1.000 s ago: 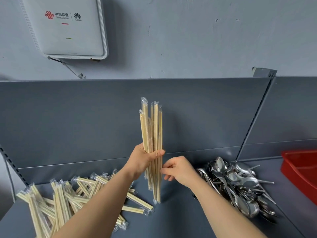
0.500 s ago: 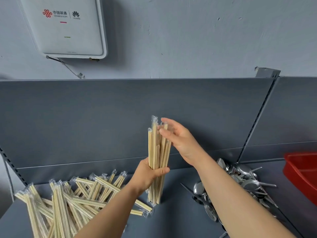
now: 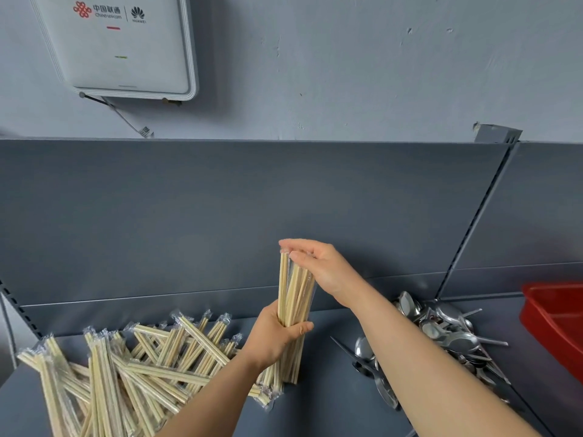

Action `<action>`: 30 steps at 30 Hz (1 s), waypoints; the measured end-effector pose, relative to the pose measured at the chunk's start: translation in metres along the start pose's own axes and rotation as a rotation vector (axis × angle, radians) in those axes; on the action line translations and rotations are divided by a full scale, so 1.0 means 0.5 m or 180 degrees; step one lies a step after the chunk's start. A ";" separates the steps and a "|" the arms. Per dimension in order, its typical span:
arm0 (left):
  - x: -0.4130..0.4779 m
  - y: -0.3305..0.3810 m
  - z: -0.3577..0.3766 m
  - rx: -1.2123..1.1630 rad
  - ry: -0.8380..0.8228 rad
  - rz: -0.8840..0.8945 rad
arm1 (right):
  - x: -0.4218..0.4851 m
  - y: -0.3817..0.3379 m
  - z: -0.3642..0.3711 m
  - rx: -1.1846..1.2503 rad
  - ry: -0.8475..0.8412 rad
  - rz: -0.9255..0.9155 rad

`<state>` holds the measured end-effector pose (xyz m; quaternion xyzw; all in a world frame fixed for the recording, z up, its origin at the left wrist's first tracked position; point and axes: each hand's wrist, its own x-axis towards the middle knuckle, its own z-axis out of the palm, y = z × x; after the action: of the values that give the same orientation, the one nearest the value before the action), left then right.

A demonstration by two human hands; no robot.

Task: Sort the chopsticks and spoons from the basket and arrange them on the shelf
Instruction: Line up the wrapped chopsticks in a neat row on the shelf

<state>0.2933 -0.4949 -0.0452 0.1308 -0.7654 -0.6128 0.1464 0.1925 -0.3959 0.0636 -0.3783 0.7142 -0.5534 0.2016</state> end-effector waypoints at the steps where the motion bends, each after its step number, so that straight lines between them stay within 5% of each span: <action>1: 0.000 0.000 0.002 0.0021 -0.0020 0.0019 | 0.001 0.002 0.001 0.0156 0.0016 -0.0046; 5: 0.010 0.017 -0.001 0.0004 0.0045 0.0070 | -0.005 0.019 0.005 0.0864 0.0397 0.0139; 14: -0.024 0.021 -0.019 0.0046 -0.0636 -0.0220 | -0.021 0.082 0.053 0.1112 0.0138 0.0760; 17: -0.044 -0.002 -0.067 0.0149 -0.0216 -0.0405 | -0.023 0.111 0.062 0.1131 0.0282 0.0982; 20: -0.052 -0.044 -0.119 0.1618 0.0564 -0.0378 | -0.030 0.138 0.075 0.1194 0.0213 0.1291; 23: -0.061 -0.086 -0.149 0.3236 0.0542 -0.0729 | -0.037 0.163 0.100 0.0983 0.0098 0.1586; 30: -0.090 -0.131 -0.163 0.3755 0.0082 -0.0936 | -0.047 0.214 0.147 0.0405 0.0282 0.1931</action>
<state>0.3677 -0.5650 -0.0955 0.3017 -0.9480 -0.0975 -0.0277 0.2255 -0.4142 -0.0628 -0.1100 0.7665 -0.5274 0.3496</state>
